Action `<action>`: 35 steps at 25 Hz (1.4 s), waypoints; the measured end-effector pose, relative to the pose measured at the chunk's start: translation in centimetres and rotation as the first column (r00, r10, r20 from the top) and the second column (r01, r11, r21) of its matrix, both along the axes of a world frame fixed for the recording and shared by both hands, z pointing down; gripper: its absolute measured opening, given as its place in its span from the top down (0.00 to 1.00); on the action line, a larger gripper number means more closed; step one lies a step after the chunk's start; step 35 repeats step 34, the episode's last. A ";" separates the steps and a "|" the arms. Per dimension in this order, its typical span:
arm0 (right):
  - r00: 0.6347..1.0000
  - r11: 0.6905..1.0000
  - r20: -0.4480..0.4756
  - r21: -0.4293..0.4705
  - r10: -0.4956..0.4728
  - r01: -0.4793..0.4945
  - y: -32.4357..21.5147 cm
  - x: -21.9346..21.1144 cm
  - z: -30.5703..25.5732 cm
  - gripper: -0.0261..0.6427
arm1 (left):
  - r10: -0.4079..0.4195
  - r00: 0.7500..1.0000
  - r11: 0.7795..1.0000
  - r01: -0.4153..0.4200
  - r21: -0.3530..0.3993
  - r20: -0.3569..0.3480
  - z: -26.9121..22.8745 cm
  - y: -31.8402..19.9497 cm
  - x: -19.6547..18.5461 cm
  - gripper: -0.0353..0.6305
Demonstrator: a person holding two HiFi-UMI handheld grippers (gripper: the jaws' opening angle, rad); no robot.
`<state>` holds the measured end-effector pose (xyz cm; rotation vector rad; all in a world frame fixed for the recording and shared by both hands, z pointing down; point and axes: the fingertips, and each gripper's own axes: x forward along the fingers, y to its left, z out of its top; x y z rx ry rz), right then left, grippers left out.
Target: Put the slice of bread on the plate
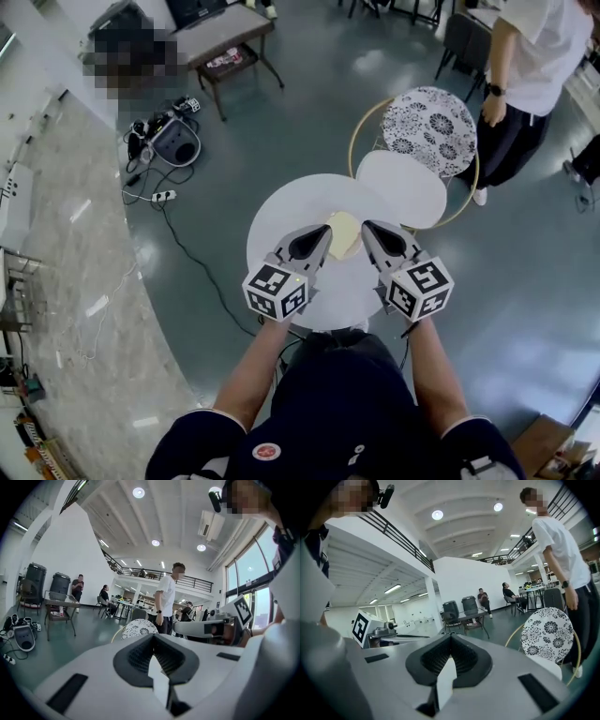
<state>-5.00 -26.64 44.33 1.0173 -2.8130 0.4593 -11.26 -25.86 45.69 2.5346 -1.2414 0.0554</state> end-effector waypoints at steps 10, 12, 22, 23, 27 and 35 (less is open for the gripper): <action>0.999 0.999 0.022 0.048 -0.026 0.025 1.1 -0.4 -2.0 0.95 | 0.029 0.999 0.999 -0.029 0.028 -0.019 -2.0 1.4 1.0 0.94; 0.999 0.998 0.023 0.052 -0.028 0.027 1.3 -0.4 -2.2 0.95 | 0.030 0.999 0.999 -0.029 0.033 -0.021 -2.2 1.6 1.1 0.94; 0.999 0.998 0.027 0.063 -0.032 0.030 2.2 -0.6 -2.9 0.95 | 0.033 0.999 0.999 -0.033 0.042 -0.021 -2.9 2.7 1.3 0.94; 0.999 0.997 0.027 0.064 -0.032 0.030 2.3 -0.6 -2.8 0.95 | 0.034 0.999 0.998 -0.033 0.044 -0.020 -2.9 2.7 1.4 0.94; 0.999 0.997 0.029 0.065 -0.033 0.031 2.4 -0.5 -2.7 0.95 | 0.034 0.999 0.998 -0.033 0.048 -0.018 -2.9 2.9 1.5 0.94; 0.999 0.997 0.027 0.070 -0.035 0.033 2.7 -0.6 -3.0 0.95 | 0.033 0.999 0.998 -0.032 0.045 -0.019 -3.0 3.2 1.5 0.94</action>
